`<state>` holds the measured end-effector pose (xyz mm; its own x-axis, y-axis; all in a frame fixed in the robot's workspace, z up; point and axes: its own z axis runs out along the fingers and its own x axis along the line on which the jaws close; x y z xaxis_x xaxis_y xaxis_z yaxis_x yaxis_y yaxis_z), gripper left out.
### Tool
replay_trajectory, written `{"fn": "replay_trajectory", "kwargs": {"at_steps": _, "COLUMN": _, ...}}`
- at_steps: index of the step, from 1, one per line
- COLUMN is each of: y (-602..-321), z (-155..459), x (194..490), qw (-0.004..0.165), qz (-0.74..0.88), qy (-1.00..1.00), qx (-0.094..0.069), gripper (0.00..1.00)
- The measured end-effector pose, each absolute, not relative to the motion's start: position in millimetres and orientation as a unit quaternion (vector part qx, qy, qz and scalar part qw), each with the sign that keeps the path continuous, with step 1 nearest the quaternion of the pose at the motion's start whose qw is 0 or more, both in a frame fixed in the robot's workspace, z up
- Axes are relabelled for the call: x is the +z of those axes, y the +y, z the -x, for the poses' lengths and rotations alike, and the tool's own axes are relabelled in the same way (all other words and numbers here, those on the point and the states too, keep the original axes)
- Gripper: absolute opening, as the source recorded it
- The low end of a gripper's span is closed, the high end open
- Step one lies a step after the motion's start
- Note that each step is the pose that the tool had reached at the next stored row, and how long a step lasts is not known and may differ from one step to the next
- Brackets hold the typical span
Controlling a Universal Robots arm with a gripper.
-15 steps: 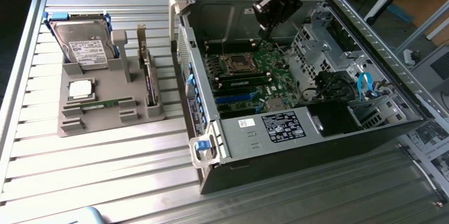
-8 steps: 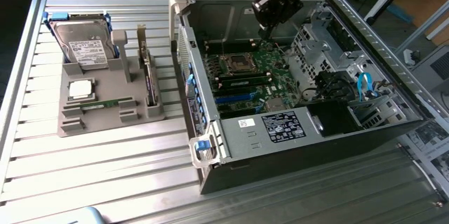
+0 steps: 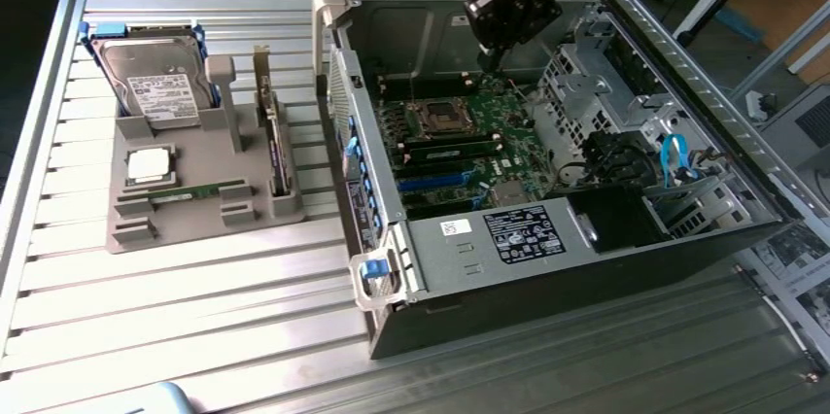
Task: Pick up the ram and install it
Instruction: 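Press down the ram until it locks into place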
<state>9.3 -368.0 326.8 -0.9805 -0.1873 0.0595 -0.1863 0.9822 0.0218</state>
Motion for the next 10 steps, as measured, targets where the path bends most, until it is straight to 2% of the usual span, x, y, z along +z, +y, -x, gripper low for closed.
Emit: {"fn": "replay_trajectory", "kwargs": {"at_steps": 10, "y": -368.0, "z": -9.3, "x": 326.6, "qw": 0.03, "qz": -0.043, "qy": -0.999, "qx": -0.01, "gripper": 0.11}}
